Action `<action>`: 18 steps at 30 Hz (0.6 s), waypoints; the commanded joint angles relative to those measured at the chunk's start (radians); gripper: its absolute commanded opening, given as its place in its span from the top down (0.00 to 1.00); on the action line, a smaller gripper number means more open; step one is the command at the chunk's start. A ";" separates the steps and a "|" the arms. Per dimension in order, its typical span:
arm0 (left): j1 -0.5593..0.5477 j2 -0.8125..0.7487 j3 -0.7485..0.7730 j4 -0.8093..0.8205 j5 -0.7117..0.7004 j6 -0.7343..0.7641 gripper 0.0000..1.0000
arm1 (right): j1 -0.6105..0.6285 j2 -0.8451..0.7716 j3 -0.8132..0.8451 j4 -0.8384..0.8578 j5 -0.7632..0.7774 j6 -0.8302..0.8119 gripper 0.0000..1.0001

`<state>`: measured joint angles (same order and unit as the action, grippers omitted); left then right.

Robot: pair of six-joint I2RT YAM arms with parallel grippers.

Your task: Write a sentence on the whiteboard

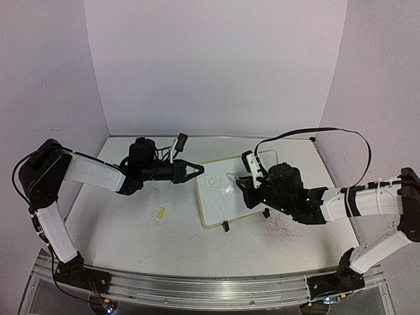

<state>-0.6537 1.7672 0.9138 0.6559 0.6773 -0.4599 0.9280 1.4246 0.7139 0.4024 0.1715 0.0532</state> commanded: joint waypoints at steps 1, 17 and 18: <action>0.006 -0.016 0.000 -0.039 -0.065 0.055 1.00 | 0.001 -0.003 0.011 0.037 0.017 0.006 1.00; 0.006 -0.019 -0.001 -0.045 -0.065 0.061 1.00 | 0.001 0.026 0.026 0.019 0.055 0.013 1.00; 0.006 -0.018 0.000 -0.045 -0.065 0.061 1.00 | 0.001 0.027 0.026 0.018 0.055 0.013 1.00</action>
<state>-0.6537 1.7664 0.9138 0.6537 0.6777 -0.4534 0.9279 1.4397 0.7139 0.4038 0.1997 0.0540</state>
